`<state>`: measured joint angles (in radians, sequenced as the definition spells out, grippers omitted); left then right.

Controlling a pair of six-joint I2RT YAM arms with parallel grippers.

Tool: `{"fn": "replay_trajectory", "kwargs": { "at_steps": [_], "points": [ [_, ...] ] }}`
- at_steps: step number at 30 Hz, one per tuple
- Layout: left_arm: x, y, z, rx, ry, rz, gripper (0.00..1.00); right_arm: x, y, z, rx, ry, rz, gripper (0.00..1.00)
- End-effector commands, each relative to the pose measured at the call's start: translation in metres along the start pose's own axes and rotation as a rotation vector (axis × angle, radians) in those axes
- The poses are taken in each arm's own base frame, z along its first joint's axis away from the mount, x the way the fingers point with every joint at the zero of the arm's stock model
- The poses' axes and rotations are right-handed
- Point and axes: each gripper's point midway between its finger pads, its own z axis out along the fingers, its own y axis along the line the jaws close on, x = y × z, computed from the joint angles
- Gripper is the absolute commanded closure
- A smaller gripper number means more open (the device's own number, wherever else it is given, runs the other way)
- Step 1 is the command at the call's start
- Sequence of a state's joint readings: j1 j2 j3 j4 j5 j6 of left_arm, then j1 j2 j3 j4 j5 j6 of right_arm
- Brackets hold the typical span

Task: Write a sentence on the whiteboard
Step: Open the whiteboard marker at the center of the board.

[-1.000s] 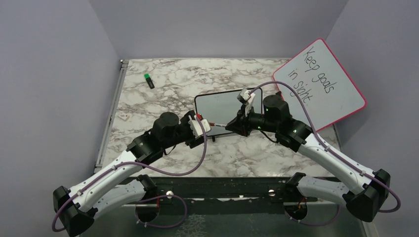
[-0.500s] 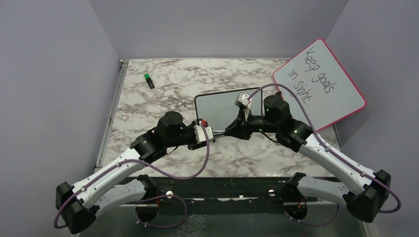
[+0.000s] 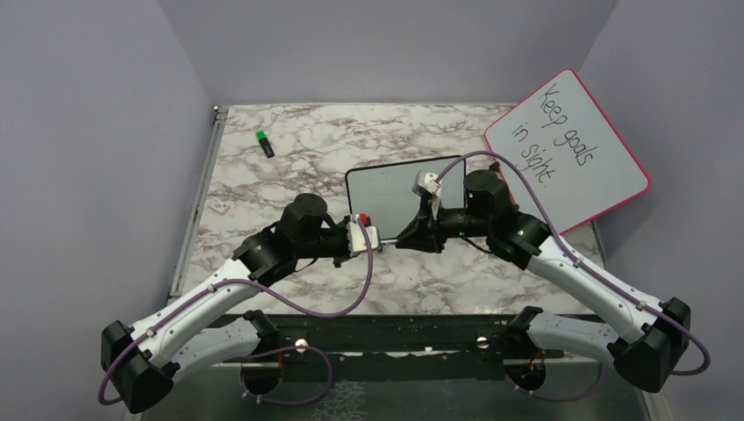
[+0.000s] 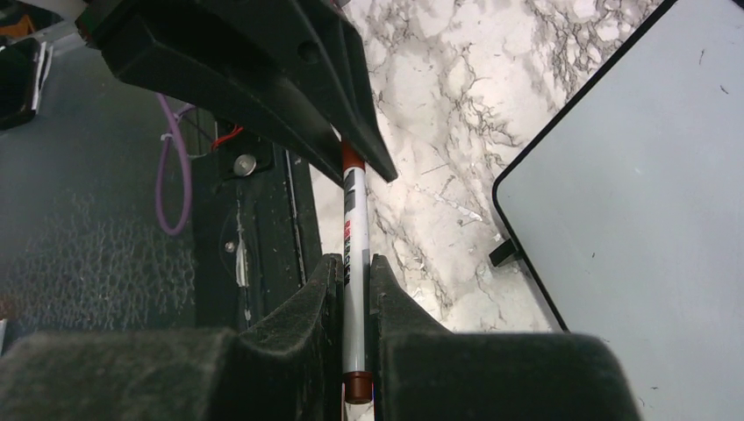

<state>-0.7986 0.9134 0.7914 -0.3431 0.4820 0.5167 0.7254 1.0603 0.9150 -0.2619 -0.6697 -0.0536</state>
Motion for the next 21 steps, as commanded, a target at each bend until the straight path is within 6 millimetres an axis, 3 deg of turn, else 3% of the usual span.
{"fn": "replay_trajectory", "kwargs": {
  "at_steps": [1, 4, 9, 15, 21],
  "points": [
    [-0.013, -0.008, -0.007, 0.051, -0.04, 0.012, 0.89, 0.0, 0.007, -0.002, -0.038, -0.004, -0.018, 0.99],
    [-0.013, -0.009, -0.01, 0.059, -0.052, 0.017, 1.0, -0.002, 0.012, -0.003, -0.056, -0.018, -0.028, 0.99],
    [-0.016, -0.011, -0.01, 0.085, -0.077, 0.01, 1.0, -0.006, 0.023, -0.003, -0.127, -0.034, -0.025, 0.99],
    [-0.016, -0.01, -0.01, 0.097, -0.086, -0.017, 1.0, -0.005, 0.019, 0.001, -0.121, -0.004, 0.015, 0.66],
    [-0.013, -0.007, -0.009, 0.097, -0.079, -0.048, 1.0, -0.009, 0.016, 0.0, -0.094, -0.004, 0.034, 0.47]
  ]
}}
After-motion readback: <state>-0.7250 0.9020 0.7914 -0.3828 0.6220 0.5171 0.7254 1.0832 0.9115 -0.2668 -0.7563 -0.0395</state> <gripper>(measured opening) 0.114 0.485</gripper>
